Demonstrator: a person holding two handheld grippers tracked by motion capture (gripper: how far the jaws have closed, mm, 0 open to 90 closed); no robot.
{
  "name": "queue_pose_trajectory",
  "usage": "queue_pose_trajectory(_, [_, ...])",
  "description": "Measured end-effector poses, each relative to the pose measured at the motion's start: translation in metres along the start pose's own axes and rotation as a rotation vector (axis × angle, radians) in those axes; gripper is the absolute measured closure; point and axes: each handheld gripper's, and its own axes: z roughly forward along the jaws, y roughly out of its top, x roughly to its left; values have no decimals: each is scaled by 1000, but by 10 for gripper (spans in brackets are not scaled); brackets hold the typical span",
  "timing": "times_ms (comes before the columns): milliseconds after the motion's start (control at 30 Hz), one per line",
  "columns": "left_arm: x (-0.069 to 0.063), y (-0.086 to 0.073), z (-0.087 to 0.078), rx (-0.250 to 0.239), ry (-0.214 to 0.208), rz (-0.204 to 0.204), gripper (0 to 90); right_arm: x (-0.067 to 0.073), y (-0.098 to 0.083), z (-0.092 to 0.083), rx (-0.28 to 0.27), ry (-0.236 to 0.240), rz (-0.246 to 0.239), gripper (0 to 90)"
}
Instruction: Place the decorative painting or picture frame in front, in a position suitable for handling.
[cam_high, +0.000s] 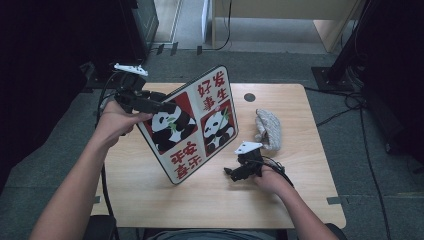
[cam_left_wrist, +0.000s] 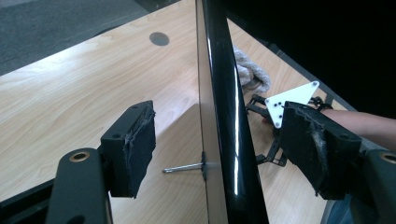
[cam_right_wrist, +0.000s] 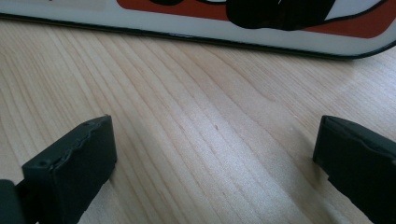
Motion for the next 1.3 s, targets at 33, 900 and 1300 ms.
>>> queue_pose_trajectory(33, [0, -1, -1, -5, 10, 1, 272, 0, 0, 0, 0, 0, -1, 0])
queue_pose_trajectory(900, [-10, -49, -16, -102, 36, 29, 329, 2, 0, 0, -2, -18, 20, 0])
queue_pose_trajectory(1300, [-12, -73, -21, -131, 48, 31, 365, 7, 0, 0, 0, -37, 38, 0])
